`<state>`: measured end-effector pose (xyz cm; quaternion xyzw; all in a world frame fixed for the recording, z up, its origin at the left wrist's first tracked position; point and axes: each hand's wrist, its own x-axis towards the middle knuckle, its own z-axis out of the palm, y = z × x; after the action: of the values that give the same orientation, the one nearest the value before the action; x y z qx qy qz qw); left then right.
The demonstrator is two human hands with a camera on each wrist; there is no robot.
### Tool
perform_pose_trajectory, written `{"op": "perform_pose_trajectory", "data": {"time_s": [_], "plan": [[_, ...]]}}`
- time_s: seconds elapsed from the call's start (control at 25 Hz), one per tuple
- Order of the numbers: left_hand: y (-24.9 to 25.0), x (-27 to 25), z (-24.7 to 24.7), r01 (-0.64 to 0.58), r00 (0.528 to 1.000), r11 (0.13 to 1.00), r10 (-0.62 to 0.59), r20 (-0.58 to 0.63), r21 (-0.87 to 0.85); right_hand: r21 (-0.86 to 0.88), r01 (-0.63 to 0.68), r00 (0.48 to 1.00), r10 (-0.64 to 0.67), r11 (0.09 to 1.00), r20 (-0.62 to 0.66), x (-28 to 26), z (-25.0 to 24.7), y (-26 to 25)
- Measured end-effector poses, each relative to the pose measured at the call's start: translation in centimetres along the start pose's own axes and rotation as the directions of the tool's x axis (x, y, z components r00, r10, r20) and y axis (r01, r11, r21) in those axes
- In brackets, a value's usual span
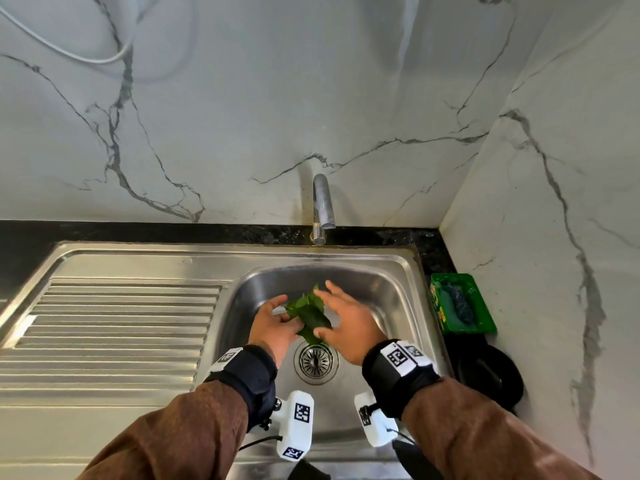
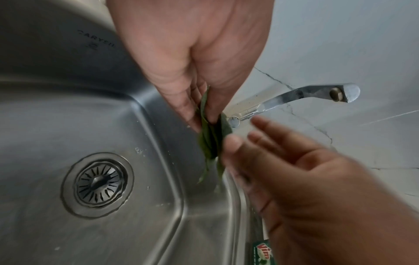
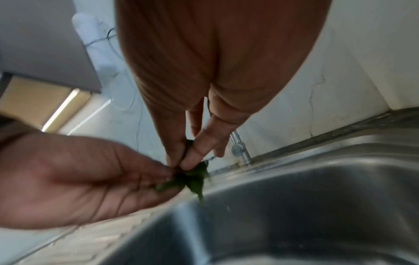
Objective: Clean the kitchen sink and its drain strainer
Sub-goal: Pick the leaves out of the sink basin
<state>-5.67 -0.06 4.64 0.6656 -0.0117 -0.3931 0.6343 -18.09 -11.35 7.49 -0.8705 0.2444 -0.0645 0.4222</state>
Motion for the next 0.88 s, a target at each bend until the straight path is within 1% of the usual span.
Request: {"op": "perform_pose_trajectory", "data": {"time_s": [0.04, 0.08, 0.2, 0.32, 0.44, 0.52, 0.72, 0.8, 0.88], "plan": [[0.1, -0.2, 0.0, -0.003, 1.0, 1.0, 0.003, -0.003, -0.01, -0.022, -0.031, 0.999, 0.031, 0.999, 0.031, 0.0, 0.6, 0.8], [0.2, -0.3, 0.0, -0.009, 1.0, 1.0, 0.009, -0.004, -0.012, 0.003, -0.043, 0.999, 0.042, 0.999, 0.032, 0.0, 1.0, 1.4], [0.2, -0.6, -0.1, -0.003, 1.0, 0.999, 0.004, 0.008, -0.04, 0.142, -0.094, 0.996, 0.092, 0.985, 0.021, 0.2, 1.4, 2.0], [0.1, -0.6, 0.0, 0.063, 0.997, 0.992, -0.057, 0.054, -0.109, 0.229, -0.161, 0.987, 0.153, 0.96, 0.051, 0.5, 1.3, 1.8], [0.3, -0.9, 0.1, 0.113, 0.99, 0.98, -0.097, 0.098, -0.165, 0.238, -0.186, 0.982, 0.175, 0.953, 0.064, 0.8, 1.6, 1.9], [0.1, -1.0, 0.1, 0.086, 0.99, 0.987, -0.069, 0.123, -0.138, 0.238, -0.195, 0.981, 0.186, 0.952, 0.06, 0.8, 1.8, 2.0], [-0.9, -0.3, -0.4, 0.017, 0.997, 0.999, -0.014, 0.075, -0.037, 0.249, -0.168, 0.986, 0.164, 0.954, 0.034, 0.4, 1.8, 1.9], [-0.9, -0.2, -0.7, -0.002, 0.997, 1.0, 0.002, 0.082, -0.008, 0.301, -0.204, 0.978, 0.208, 0.932, 0.016, 0.5, 1.8, 2.4], [-0.8, -0.4, -0.9, -0.014, 0.994, 1.0, 0.013, 0.106, 0.01, 0.385, -0.272, 0.962, 0.265, 0.882, 0.073, 0.7, 2.0, 3.2]]}}
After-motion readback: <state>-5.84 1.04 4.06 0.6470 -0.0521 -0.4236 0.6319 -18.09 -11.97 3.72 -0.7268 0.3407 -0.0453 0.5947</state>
